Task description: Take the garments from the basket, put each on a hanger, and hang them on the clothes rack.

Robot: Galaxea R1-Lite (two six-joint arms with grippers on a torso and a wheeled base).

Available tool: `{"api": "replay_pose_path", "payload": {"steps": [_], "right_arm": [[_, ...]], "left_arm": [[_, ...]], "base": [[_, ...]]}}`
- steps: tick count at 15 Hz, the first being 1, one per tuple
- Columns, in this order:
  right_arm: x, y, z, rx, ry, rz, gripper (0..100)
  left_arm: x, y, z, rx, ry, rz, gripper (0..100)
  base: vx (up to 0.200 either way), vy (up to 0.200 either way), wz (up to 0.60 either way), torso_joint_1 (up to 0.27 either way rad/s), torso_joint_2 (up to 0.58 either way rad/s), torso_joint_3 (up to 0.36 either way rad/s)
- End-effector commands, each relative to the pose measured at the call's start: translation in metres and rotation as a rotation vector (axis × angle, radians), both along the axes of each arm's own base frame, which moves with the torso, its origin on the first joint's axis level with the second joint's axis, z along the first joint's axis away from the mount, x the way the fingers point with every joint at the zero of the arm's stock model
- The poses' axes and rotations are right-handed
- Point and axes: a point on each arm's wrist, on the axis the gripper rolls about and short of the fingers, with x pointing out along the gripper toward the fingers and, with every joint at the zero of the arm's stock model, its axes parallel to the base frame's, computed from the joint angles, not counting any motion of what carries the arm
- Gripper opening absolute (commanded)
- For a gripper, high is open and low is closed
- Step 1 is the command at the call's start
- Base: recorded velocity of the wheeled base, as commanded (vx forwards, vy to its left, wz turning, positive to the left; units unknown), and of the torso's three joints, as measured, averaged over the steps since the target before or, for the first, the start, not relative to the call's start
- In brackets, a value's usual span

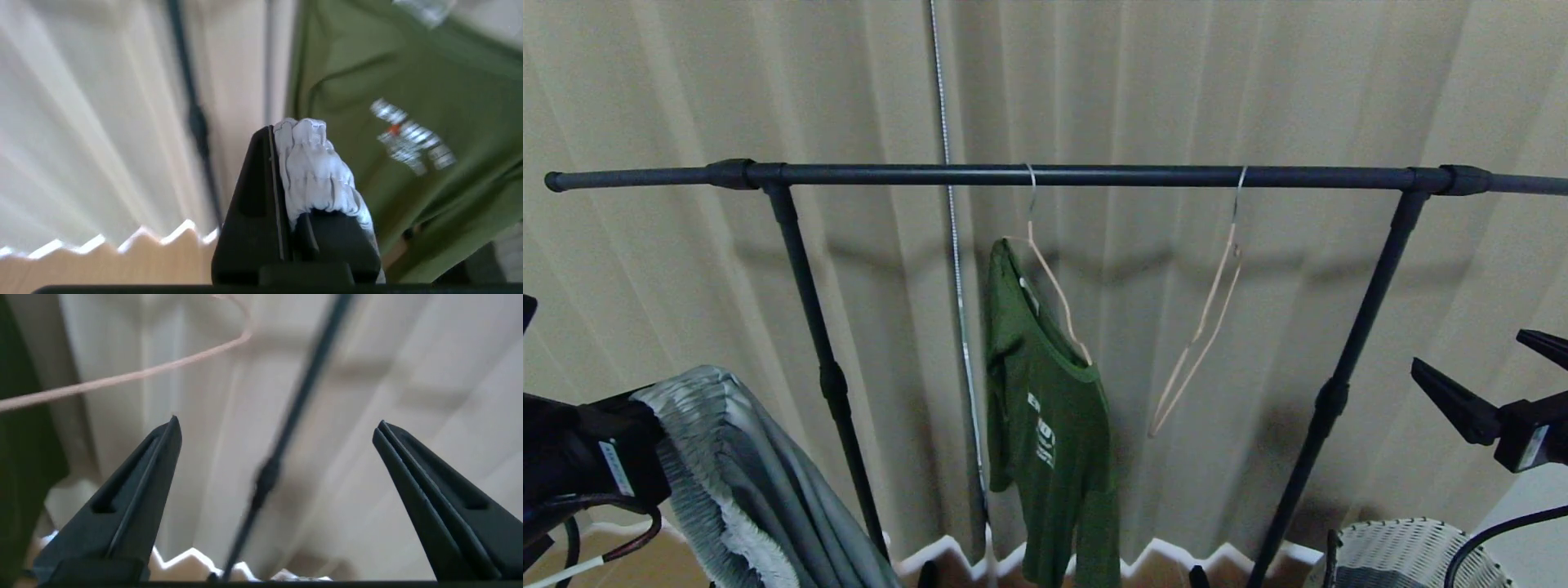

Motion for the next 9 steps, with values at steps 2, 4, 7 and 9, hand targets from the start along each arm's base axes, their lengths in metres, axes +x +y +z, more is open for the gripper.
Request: {"api": "replay_pose_path", "payload": {"steps": [2, 4, 7, 9], "right_arm": [[0.0, 0.0, 0.0, 0.0, 0.001, 0.001, 100], [0.001, 0.0, 0.002, 0.002, -0.005, 0.005, 100], [0.007, 0.002, 0.01, 0.004, -0.024, 0.025, 100], [0.02, 0.015, 0.019, 0.008, -0.036, 0.095, 100]], "left_arm": [[0.0, 0.0, -0.001, 0.001, 0.002, 0.0, 0], [0.0, 0.0, -0.001, 0.001, 0.002, 0.002, 0], [0.0, 0.0, -0.001, 0.003, 0.002, 0.003, 0], [0.0, 0.0, 0.0, 0.001, 0.001, 0.005, 0]], "base": [[0.0, 0.2, 0.0, 0.0, 0.0, 0.002], [0.0, 0.0, 0.0, 0.0, 0.0, 0.0], [0.0, 0.0, 0.0, 0.0, 0.0, 0.0], [0.0, 0.0, 0.0, 0.0, 0.0, 0.0]]}}
